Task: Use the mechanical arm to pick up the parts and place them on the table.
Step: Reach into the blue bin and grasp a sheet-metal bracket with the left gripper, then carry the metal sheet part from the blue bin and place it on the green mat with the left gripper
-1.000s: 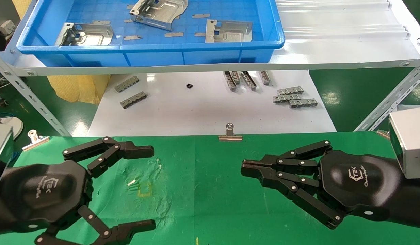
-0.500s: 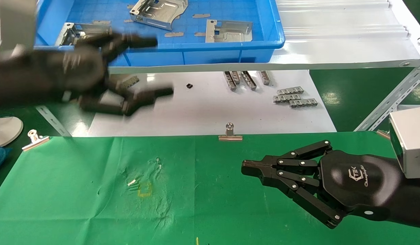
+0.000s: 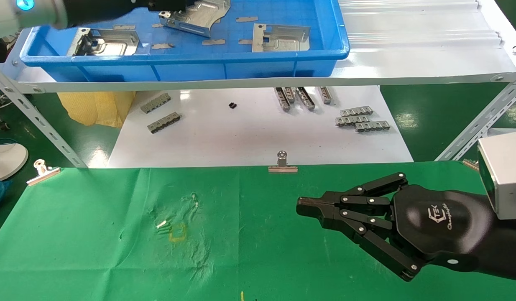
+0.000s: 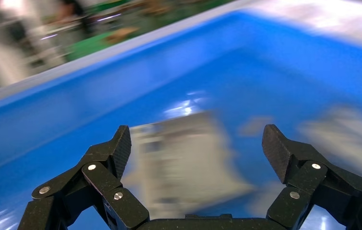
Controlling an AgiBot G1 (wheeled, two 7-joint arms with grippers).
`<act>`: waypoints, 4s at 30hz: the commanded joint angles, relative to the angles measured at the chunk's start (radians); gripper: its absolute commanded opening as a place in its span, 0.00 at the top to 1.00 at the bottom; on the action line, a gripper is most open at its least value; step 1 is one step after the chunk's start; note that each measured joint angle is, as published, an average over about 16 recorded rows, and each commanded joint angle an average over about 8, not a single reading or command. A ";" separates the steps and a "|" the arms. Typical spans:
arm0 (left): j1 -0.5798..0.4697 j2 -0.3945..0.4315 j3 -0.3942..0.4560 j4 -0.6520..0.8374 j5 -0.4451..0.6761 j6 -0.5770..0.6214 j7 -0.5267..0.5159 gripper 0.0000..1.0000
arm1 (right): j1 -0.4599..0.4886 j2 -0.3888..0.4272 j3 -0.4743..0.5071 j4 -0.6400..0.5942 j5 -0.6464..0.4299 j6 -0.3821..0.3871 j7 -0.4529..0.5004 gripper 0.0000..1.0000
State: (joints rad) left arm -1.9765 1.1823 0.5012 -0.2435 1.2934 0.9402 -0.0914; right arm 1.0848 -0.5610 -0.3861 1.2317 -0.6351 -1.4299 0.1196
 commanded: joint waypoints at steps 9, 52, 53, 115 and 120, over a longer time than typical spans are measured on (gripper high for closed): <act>-0.072 0.112 0.023 0.207 0.059 -0.261 0.025 1.00 | 0.000 0.000 0.000 0.000 0.000 0.000 0.000 0.36; -0.057 0.118 0.021 0.214 0.055 -0.239 0.020 1.00 | 0.000 0.000 0.000 0.000 0.000 0.000 0.000 0.00; -0.058 0.112 0.017 0.208 0.049 -0.227 0.028 1.00 | 0.000 0.000 0.000 0.000 0.000 0.000 0.000 0.00; 0.280 -0.169 0.293 0.110 0.037 0.460 0.909 0.00 | 0.000 0.000 0.000 0.000 0.000 0.000 0.000 0.00; 0.276 -0.166 0.285 0.139 0.024 0.490 0.932 0.00 | 0.000 0.000 0.000 0.000 0.000 0.000 0.000 0.00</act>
State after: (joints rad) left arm -1.6977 1.0109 0.7836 -0.1056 1.3120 1.4519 0.8336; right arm 1.0849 -0.5610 -0.3862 1.2317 -0.6350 -1.4298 0.1196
